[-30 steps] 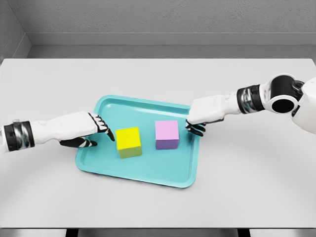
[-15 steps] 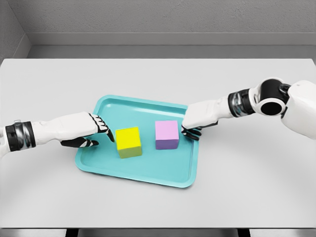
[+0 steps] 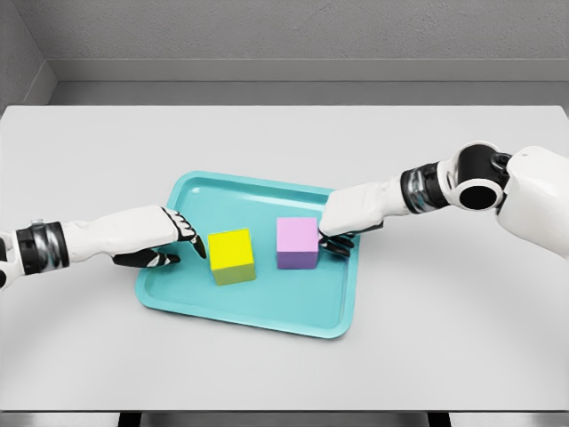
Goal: Push two cubes
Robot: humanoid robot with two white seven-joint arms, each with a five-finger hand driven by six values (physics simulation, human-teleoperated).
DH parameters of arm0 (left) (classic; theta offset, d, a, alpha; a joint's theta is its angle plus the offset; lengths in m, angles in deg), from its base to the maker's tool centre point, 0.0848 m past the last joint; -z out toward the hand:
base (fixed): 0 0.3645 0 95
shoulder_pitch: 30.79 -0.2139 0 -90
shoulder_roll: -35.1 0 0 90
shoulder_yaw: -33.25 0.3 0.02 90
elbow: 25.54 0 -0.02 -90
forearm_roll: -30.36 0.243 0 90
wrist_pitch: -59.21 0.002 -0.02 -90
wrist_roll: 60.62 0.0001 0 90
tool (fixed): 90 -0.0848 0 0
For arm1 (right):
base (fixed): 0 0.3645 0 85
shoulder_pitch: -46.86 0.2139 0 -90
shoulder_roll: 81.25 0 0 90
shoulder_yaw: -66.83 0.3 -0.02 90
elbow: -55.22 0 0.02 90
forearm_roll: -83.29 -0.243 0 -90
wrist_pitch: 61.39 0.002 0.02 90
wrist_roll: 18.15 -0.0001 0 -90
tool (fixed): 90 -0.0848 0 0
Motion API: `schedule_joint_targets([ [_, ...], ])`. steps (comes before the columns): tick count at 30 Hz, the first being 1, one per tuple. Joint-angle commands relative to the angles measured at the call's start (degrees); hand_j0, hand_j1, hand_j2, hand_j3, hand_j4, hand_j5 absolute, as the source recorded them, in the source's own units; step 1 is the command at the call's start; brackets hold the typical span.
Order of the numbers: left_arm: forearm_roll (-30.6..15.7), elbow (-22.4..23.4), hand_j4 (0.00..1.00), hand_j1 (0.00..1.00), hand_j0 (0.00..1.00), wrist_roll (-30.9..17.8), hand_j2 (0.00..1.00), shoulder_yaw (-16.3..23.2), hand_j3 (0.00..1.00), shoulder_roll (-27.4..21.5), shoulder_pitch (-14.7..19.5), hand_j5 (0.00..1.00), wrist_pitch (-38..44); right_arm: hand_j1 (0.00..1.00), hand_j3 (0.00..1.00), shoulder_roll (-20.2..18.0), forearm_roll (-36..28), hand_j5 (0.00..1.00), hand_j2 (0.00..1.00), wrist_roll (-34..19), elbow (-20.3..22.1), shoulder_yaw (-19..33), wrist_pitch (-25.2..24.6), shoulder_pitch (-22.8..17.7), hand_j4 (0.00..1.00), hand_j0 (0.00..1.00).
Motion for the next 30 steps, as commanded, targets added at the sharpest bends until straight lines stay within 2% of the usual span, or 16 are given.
schedule_joint_targets([
  [1,-0.47,-0.09,0.59,0.59,0.59,0.02,0.59,0.06,0.59,0.25,0.00,0.59,0.15,0.12,0.12,0.11,-0.16,0.12,0.12,0.01,0.04,0.04,-0.13,0.00,0.12,0.12],
  [7,-0.56,-0.09,0.55,0.55,0.55,0.02,0.55,0.85,0.55,0.17,-0.44,0.55,0.15,0.12,0.12,0.55,-0.16,0.12,0.12,0.01,0.13,0.04,-0.13,0.00,0.12,0.12],
  [13,-0.38,0.00,0.55,0.55,0.55,0.02,0.55,1.38,0.55,0.43,-0.53,0.55,0.15,0.12,0.12,1.60,-0.07,0.12,0.12,0.01,0.04,0.04,-0.13,0.09,0.12,0.12],
  [30,1.29,2.55,0.54,0.54,0.54,0.02,0.54,1.38,0.54,2.19,0.79,0.54,0.15,0.12,0.12,1.08,0.72,0.12,0.12,0.01,-1.19,0.13,-0.13,0.09,0.12,0.12],
])
